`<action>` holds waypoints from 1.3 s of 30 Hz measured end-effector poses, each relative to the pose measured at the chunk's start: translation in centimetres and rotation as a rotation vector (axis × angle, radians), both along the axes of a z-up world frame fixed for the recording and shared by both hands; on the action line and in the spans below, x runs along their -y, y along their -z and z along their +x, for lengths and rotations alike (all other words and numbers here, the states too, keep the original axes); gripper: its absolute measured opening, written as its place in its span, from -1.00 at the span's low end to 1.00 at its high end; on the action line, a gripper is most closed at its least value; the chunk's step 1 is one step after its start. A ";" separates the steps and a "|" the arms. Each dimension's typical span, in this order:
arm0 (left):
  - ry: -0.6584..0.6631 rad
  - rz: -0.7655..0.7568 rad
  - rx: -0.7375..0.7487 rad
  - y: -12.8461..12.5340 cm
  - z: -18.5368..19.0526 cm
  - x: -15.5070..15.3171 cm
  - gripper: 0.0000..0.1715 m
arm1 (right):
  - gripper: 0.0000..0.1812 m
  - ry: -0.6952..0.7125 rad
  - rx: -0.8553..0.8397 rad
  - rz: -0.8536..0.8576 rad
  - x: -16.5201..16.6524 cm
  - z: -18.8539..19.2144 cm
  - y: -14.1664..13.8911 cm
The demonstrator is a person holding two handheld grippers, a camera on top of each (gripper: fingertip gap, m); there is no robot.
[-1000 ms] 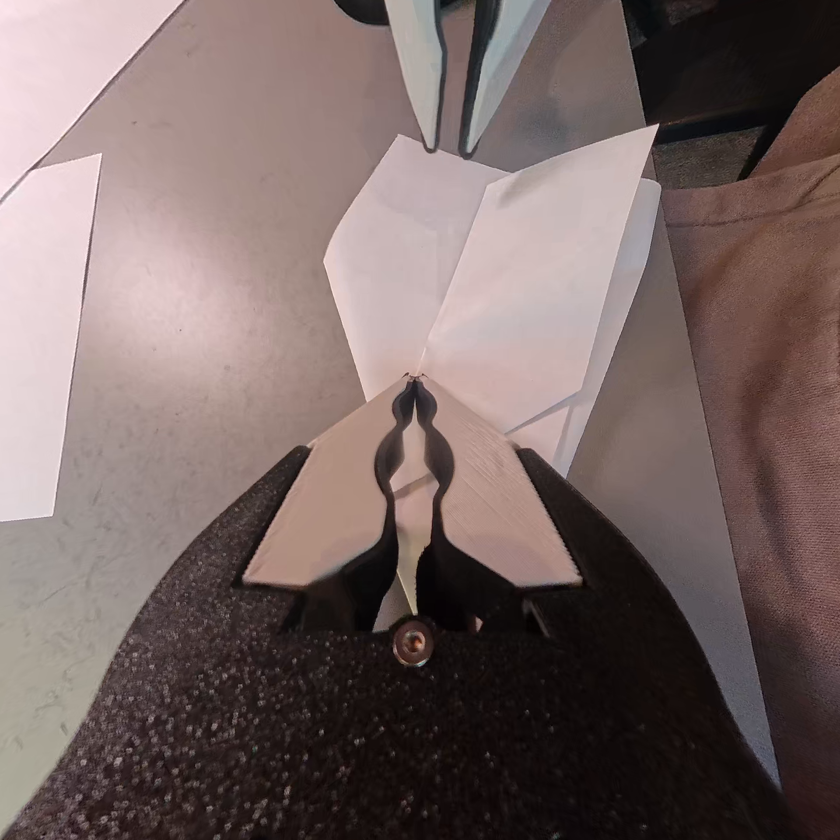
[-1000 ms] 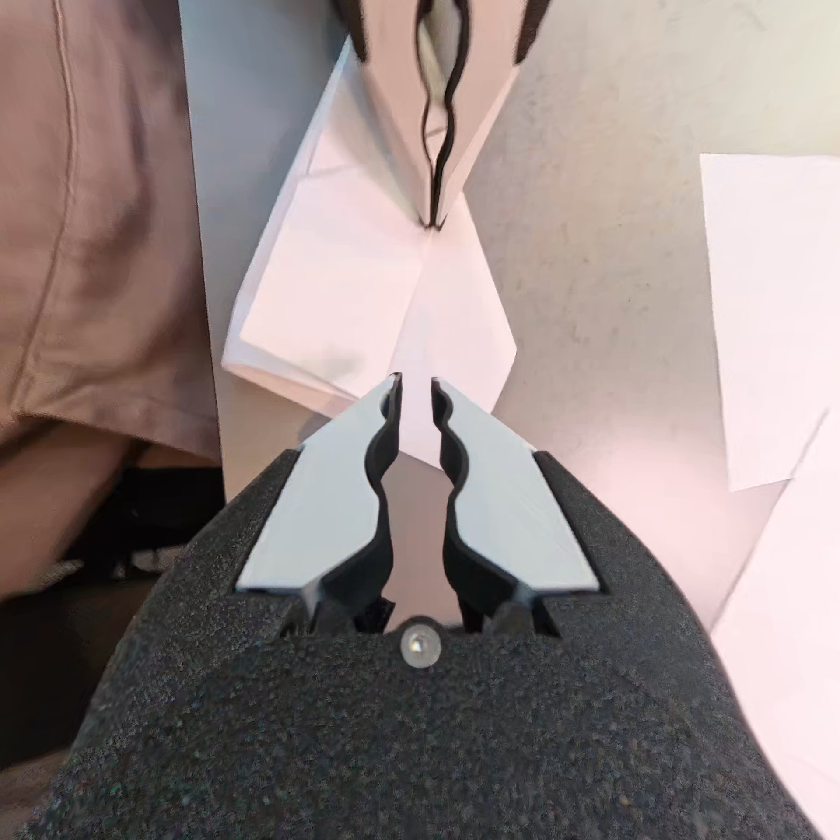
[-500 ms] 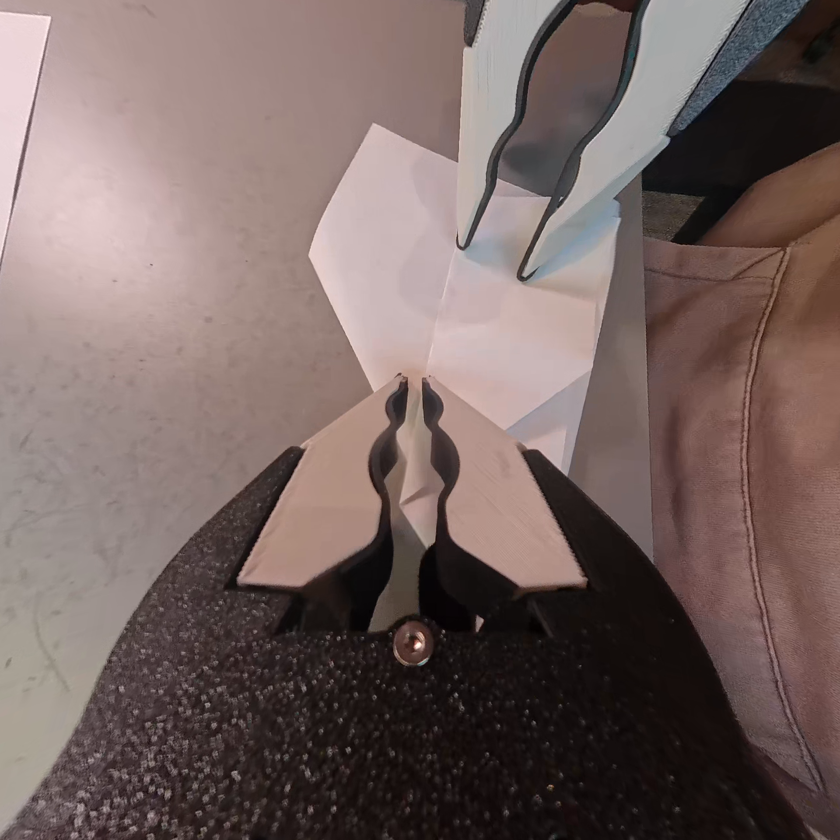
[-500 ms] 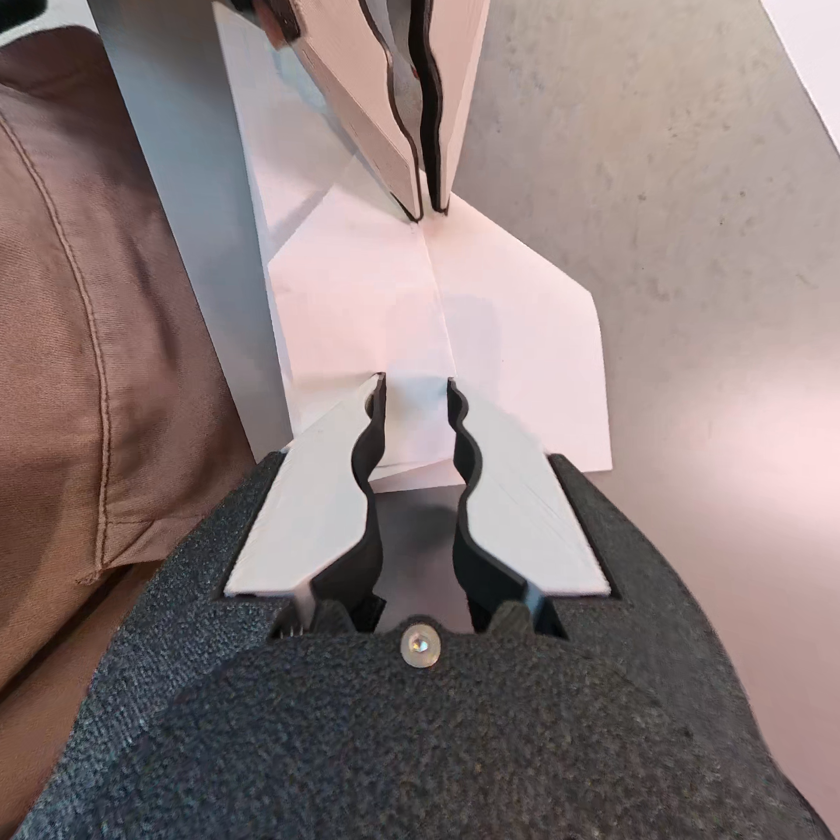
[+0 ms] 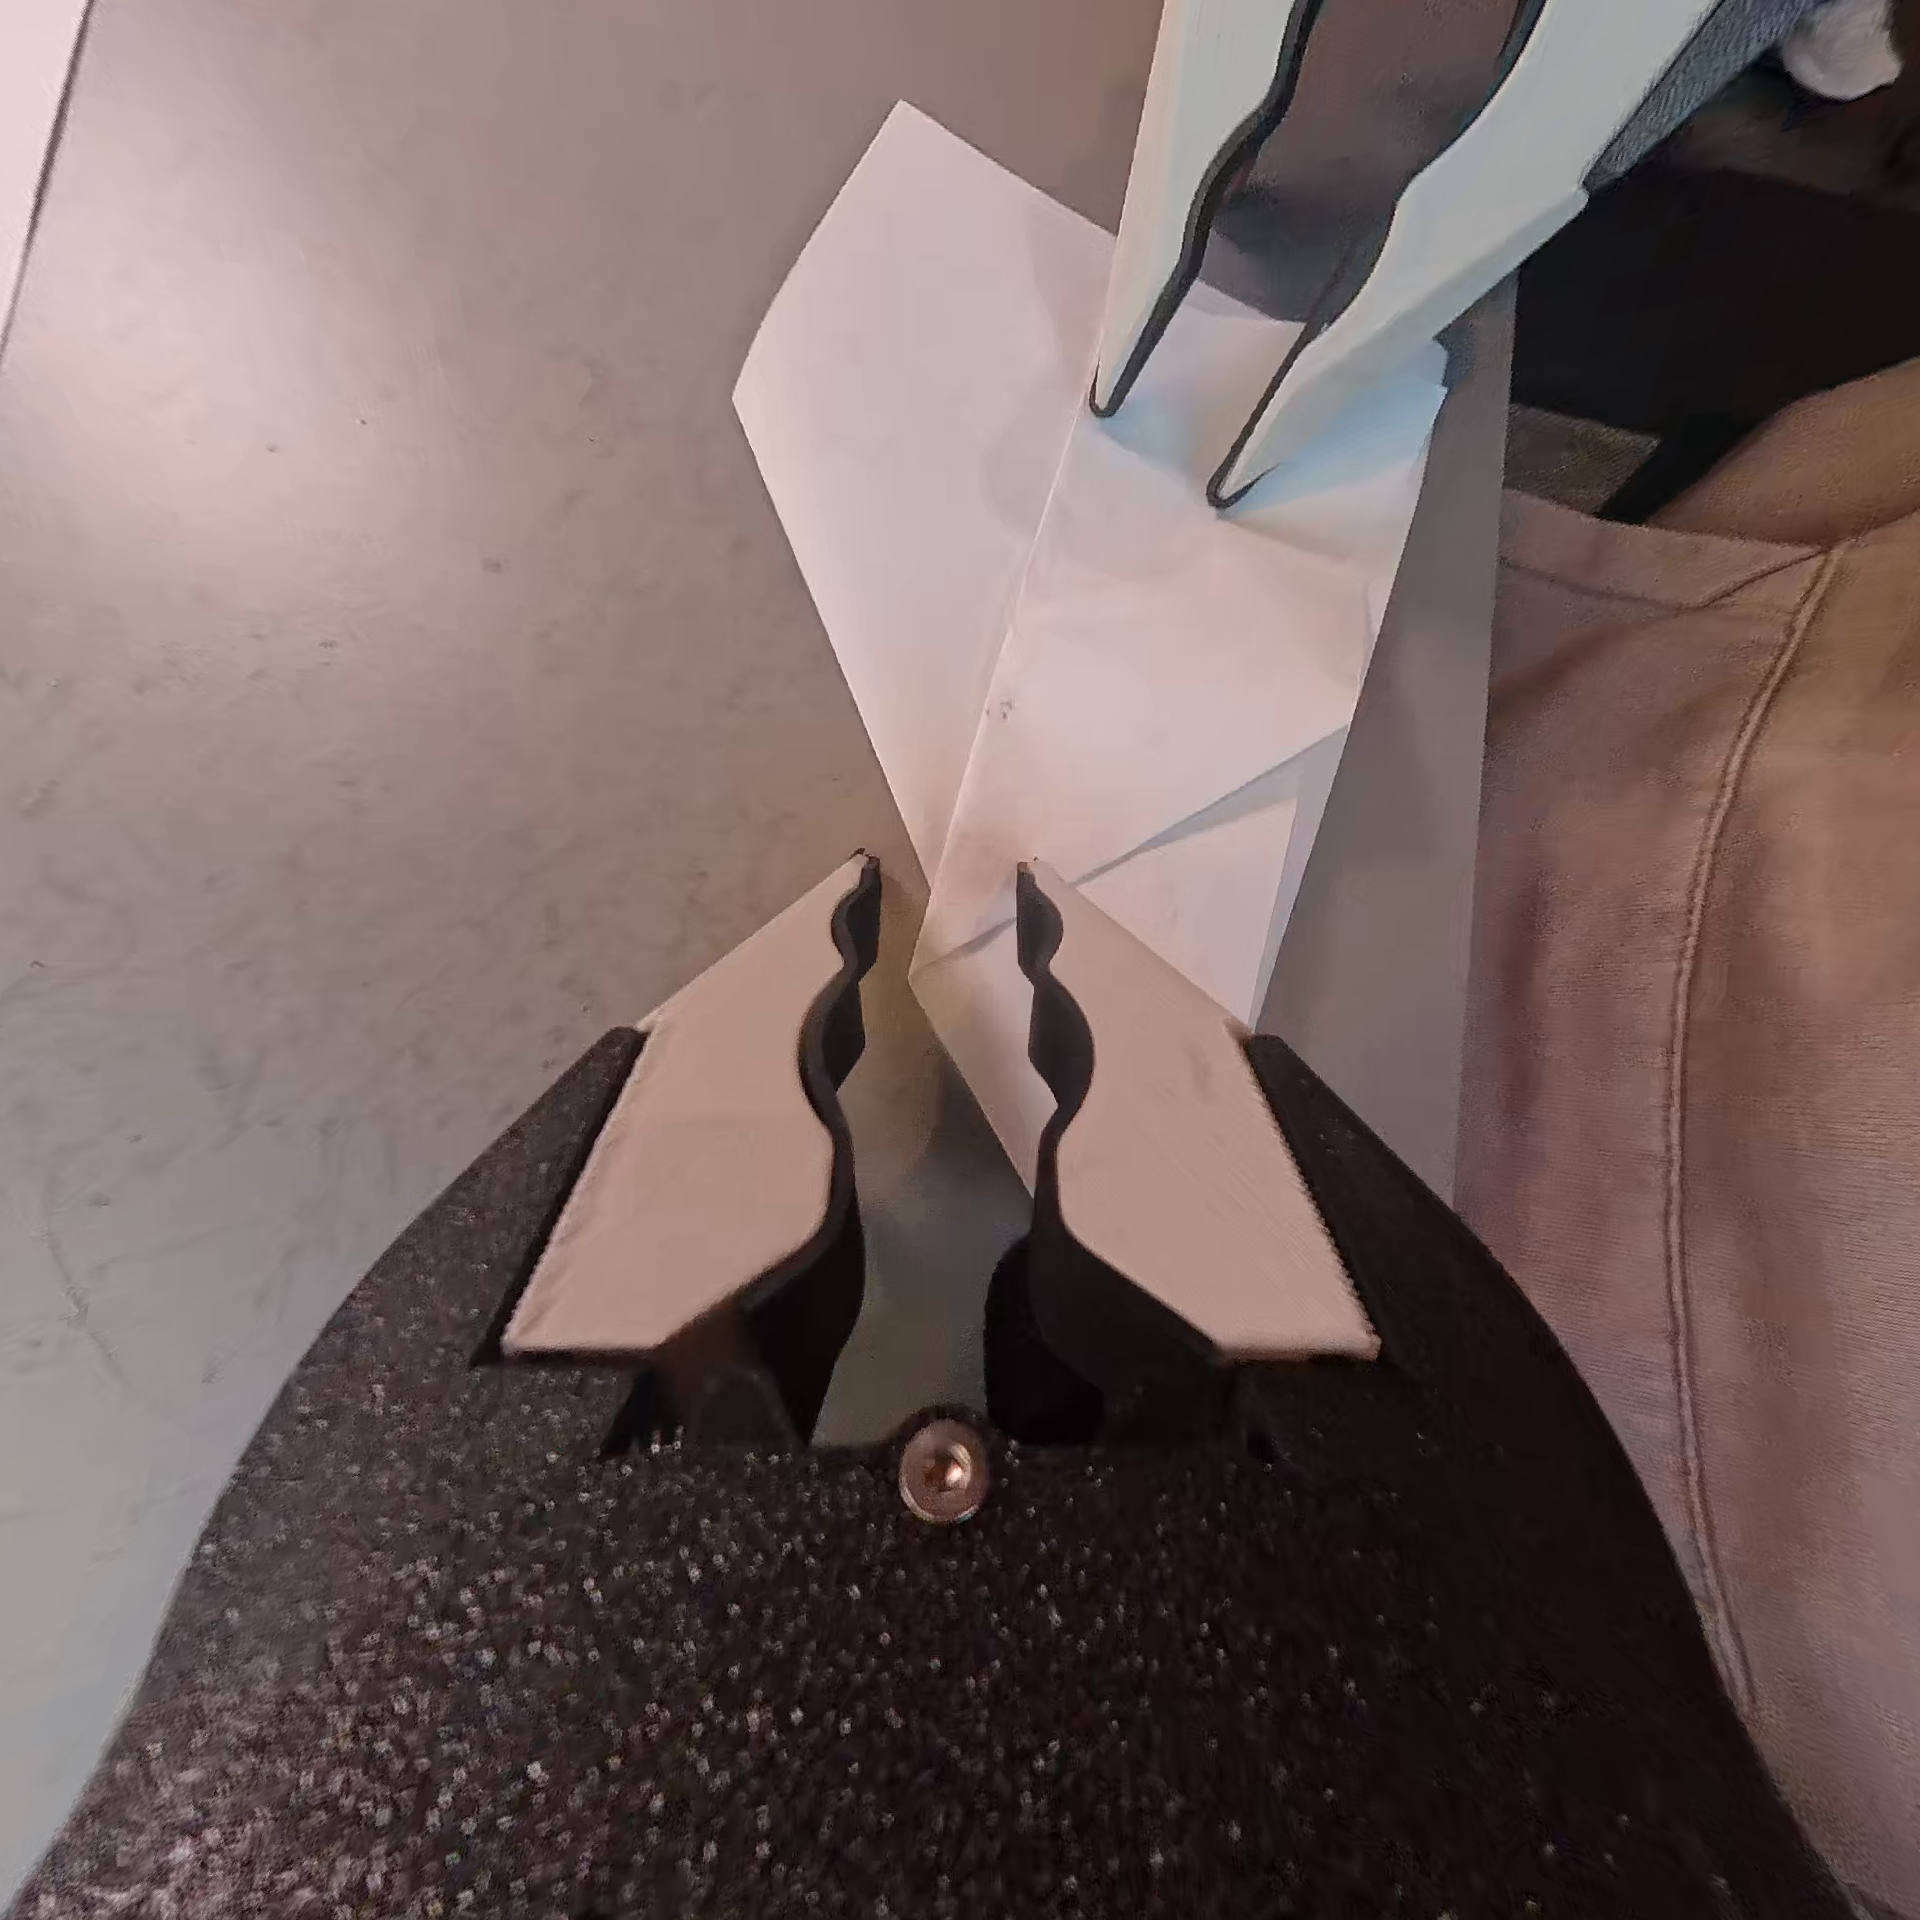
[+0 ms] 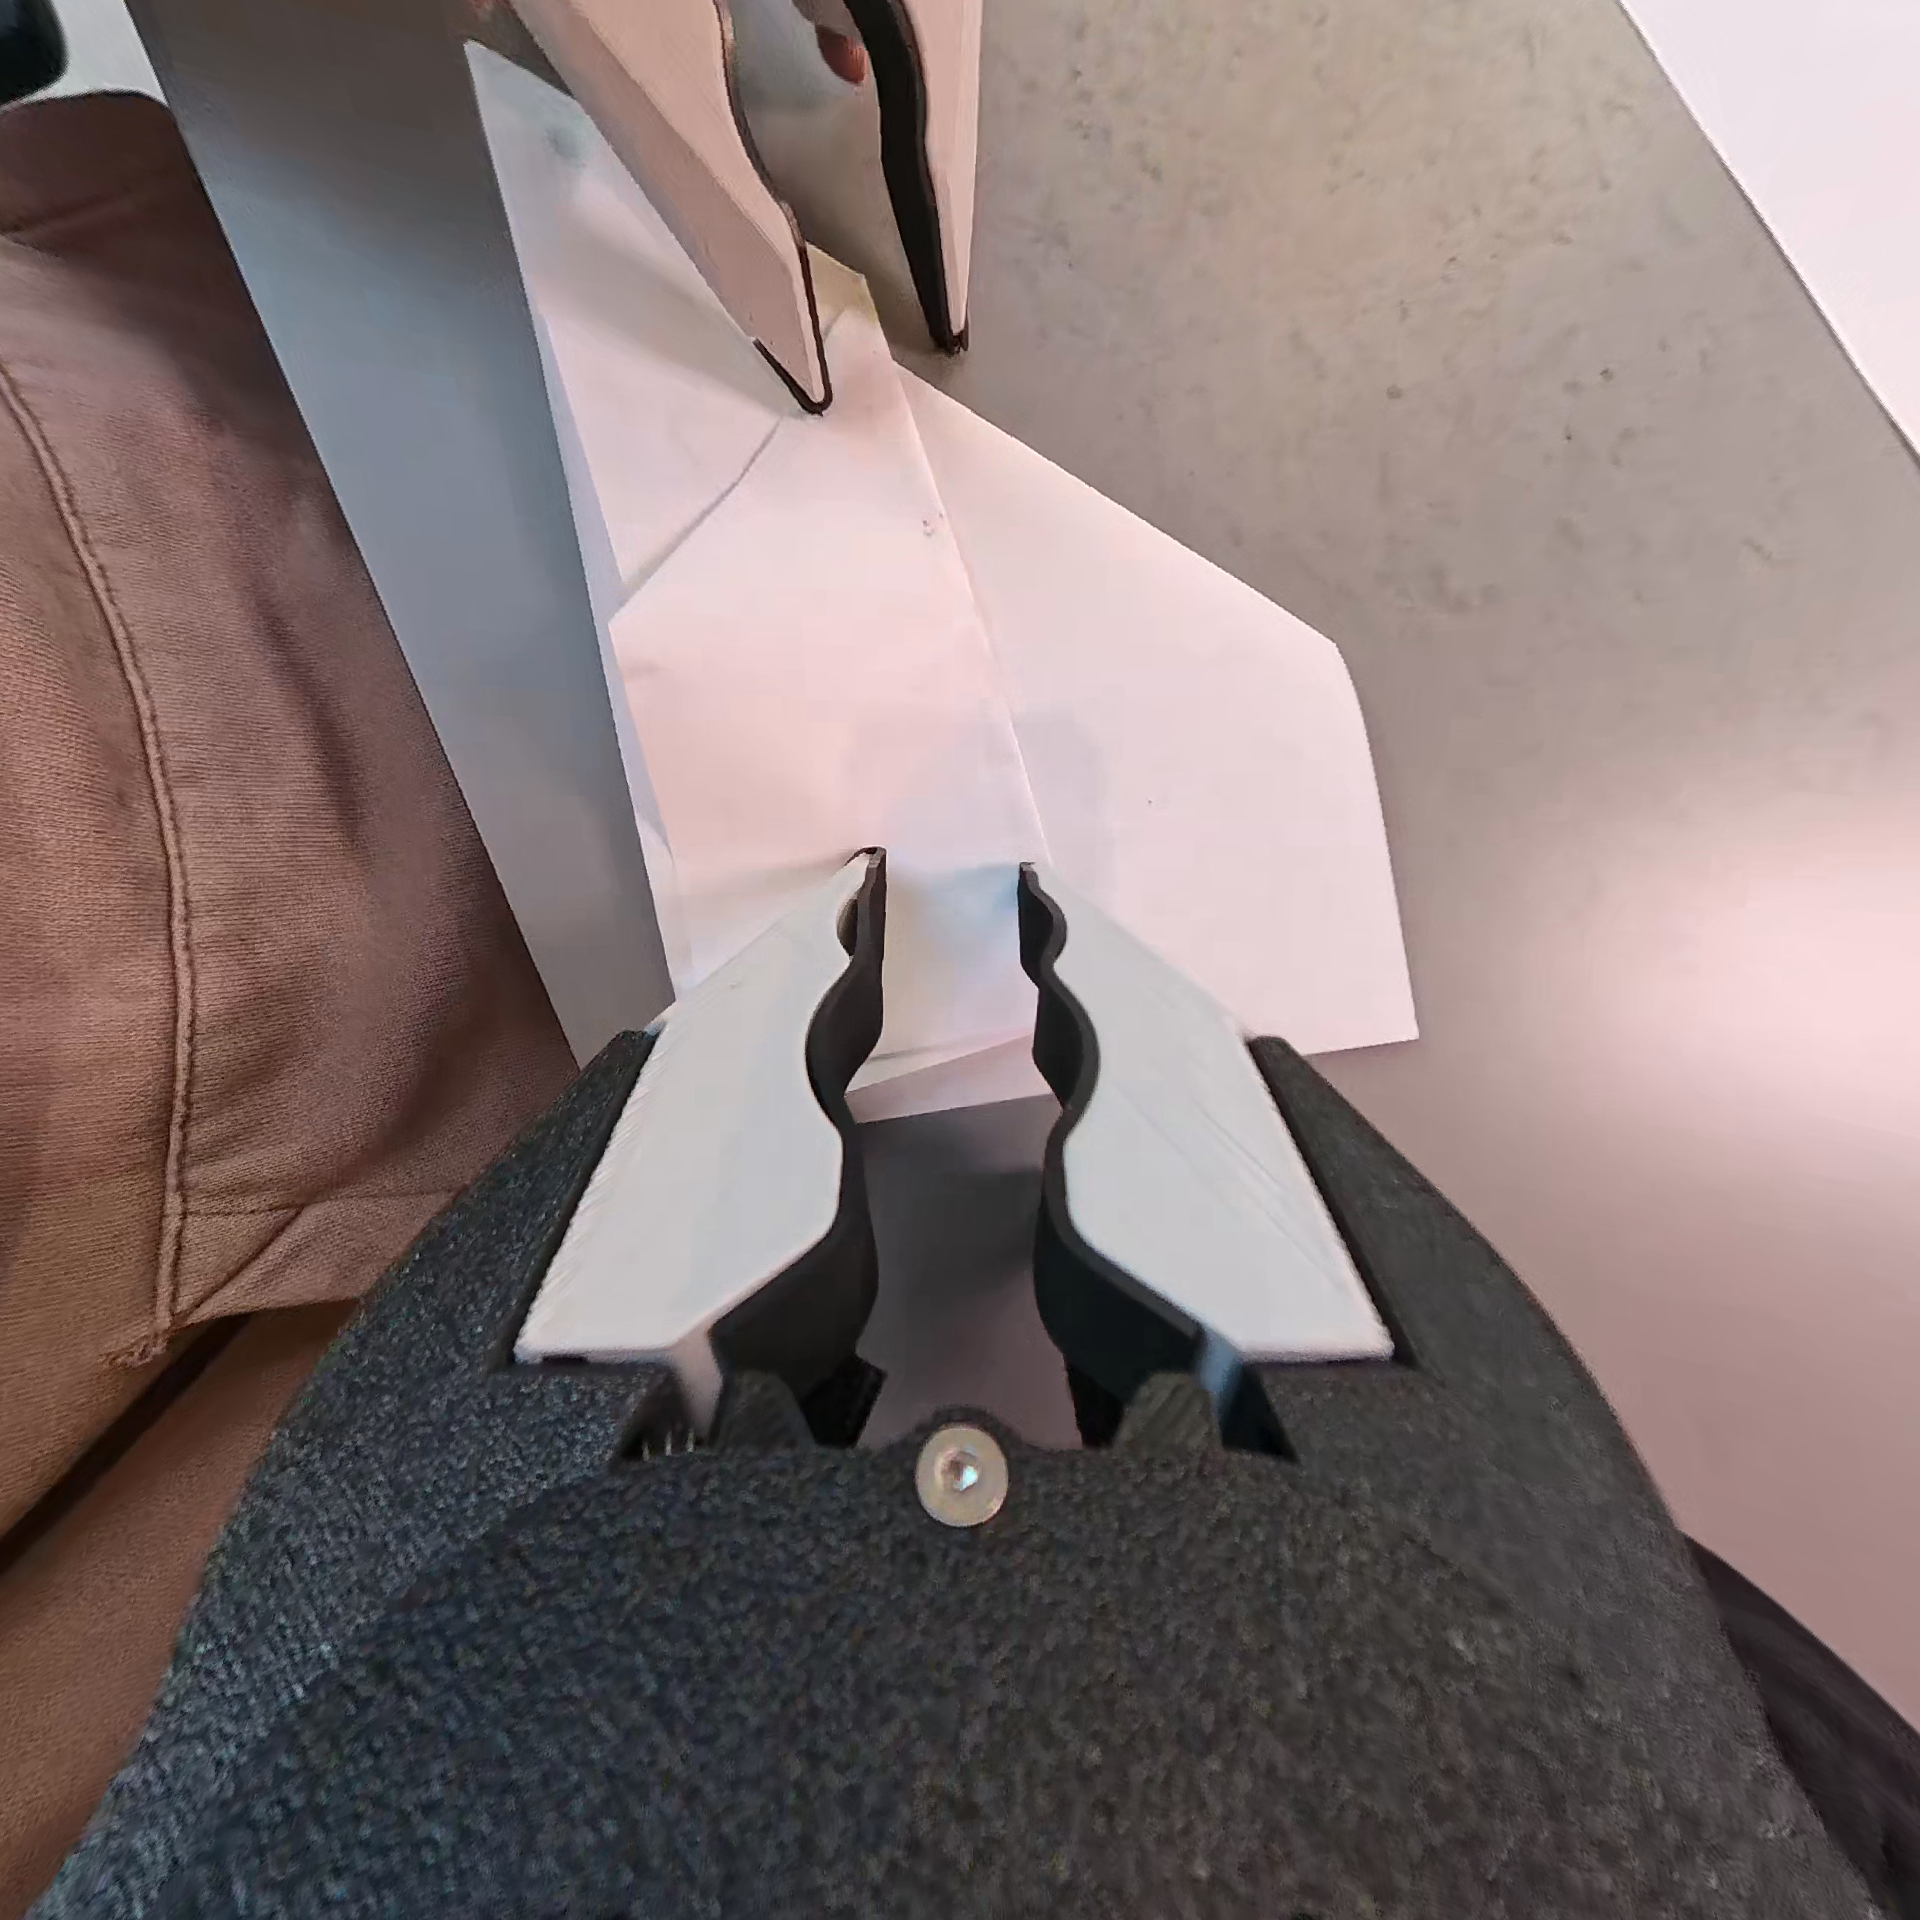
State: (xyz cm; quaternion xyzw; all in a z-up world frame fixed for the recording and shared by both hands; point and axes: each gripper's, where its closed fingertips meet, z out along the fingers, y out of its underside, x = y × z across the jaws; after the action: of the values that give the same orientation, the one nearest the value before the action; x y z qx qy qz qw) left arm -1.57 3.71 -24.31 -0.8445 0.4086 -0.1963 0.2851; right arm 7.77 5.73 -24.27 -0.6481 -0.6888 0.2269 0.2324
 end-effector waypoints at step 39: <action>0.078 -0.272 0.460 -4.1 4.1 2.1 -0.32 | -1.00 -0.040 -0.313 -0.079 -6.0 -2.0 -9.3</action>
State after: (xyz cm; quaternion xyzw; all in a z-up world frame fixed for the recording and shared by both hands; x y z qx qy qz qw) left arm 2.51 1.57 -20.25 -0.7919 0.3350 -0.4471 0.2466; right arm 5.79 11.77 -15.01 -0.5997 -0.6474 0.3567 0.3066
